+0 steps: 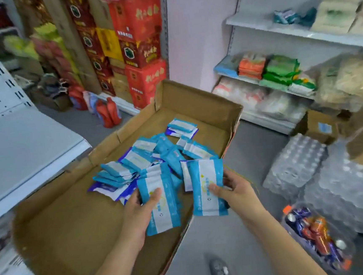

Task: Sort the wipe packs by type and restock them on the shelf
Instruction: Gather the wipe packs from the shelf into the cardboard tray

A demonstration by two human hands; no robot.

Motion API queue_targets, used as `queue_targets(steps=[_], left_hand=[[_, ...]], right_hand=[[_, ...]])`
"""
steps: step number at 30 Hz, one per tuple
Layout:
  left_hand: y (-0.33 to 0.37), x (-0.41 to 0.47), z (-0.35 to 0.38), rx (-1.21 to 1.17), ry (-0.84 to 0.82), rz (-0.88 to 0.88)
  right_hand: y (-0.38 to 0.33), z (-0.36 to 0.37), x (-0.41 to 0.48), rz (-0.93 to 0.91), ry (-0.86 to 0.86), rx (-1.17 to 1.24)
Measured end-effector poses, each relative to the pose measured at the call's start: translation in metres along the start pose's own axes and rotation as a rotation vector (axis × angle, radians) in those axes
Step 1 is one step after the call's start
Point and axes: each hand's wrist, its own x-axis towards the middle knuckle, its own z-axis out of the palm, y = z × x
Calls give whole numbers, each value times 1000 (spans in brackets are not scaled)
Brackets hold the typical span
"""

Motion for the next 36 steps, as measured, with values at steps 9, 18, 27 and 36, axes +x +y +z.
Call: queue_targets(steps=[9, 18, 27, 36], left_hand=[[-40, 58, 45, 244, 337, -16], [10, 41, 16, 359, 609, 245], [42, -75, -54, 338, 801, 419], [-12, -222, -177, 256, 961, 381]], right_hand=[[18, 16, 176, -1, -427, -396], [-38, 54, 218, -119, -717, -244], [-74, 171, 93, -178, -1165, -113], [-34, 291, -83, -136, -1320, -145]])
